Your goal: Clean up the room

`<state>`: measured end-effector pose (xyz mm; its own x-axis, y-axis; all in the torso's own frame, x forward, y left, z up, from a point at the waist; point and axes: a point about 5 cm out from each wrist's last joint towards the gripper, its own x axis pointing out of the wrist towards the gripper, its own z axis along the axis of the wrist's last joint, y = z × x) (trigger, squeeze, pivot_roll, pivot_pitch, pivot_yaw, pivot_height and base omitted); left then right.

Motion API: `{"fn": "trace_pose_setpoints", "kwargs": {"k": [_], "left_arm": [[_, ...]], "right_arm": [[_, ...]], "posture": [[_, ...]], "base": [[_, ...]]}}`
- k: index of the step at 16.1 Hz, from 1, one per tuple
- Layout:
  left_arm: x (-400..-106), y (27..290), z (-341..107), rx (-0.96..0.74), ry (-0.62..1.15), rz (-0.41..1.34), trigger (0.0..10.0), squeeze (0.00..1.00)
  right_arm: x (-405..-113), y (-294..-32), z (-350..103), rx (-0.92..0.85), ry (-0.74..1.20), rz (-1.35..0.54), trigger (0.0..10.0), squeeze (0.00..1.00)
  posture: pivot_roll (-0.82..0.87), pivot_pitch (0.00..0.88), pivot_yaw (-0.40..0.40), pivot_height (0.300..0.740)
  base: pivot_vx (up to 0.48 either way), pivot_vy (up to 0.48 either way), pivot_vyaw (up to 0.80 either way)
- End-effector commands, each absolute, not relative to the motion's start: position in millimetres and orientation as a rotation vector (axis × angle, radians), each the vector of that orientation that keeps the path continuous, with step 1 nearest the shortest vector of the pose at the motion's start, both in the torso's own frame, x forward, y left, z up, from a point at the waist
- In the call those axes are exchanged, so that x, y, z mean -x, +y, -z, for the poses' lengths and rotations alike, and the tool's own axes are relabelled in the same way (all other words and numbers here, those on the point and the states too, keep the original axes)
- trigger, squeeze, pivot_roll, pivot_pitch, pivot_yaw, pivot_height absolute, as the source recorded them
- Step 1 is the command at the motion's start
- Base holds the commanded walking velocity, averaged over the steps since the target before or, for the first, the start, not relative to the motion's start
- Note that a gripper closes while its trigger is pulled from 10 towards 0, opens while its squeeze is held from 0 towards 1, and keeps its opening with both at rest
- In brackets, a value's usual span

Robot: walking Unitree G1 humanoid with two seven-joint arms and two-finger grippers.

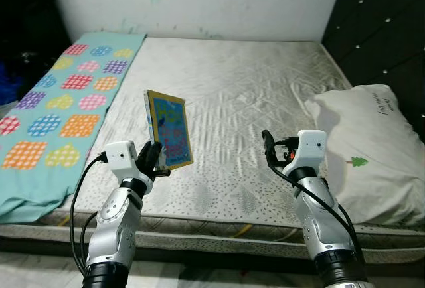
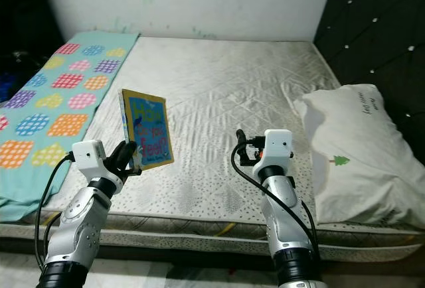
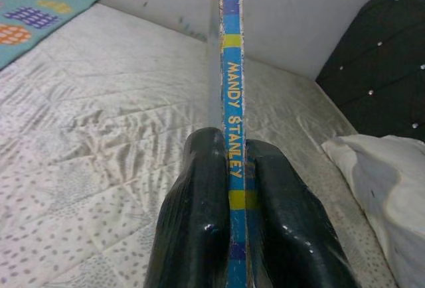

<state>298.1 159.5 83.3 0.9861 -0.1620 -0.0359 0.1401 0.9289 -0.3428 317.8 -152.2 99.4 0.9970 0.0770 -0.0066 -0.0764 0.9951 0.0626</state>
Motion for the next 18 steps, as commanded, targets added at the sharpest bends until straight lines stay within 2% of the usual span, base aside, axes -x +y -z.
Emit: {"fn": "trace_pose_setpoints", "kwargs": {"k": [1, 3, 16, 18], "left_arm": [[-300.6, 162.4, -98.2, 0.337, -0.012, 0.175, 10.0, 0.0], [-300.5, 162.2, -98.6, 0.346, -0.013, 0.183, 10.0, 0.0], [-302.1, 163.0, -98.7, 0.35, -0.008, 0.188, 10.0, 0.0], [-302.6, 164.0, -96.8, 0.342, 0.006, 0.172, 10.0, 0.0]], "right_arm": [[-321.6, -147.6, -103.6, -0.056, -0.004, -0.095, 10.0, 0.0], [-321.6, -146.4, -102.7, -0.066, 0.001, -0.097, 10.0, 0.0], [-322.1, -147.0, -101.7, -0.067, 0.003, -0.091, 10.0, 0.0], [-322.0, -147.6, -101.1, -0.066, 0.004, -0.09, 10.0, 0.0]], "posture": [[-0.09, 0.0, -0.002, 0.74], [-0.09, 0.0, -0.001, 0.74], [-0.09, 0.0, -0.001, 0.74], [-0.09, 0.0, -0.001, 0.74]], "base": [[0.0, 0.0, 0.0], [0.0, 0.0, 0.0], [0.278, 0.0, -0.04], [0.124, 0.0, -0.63]]}}
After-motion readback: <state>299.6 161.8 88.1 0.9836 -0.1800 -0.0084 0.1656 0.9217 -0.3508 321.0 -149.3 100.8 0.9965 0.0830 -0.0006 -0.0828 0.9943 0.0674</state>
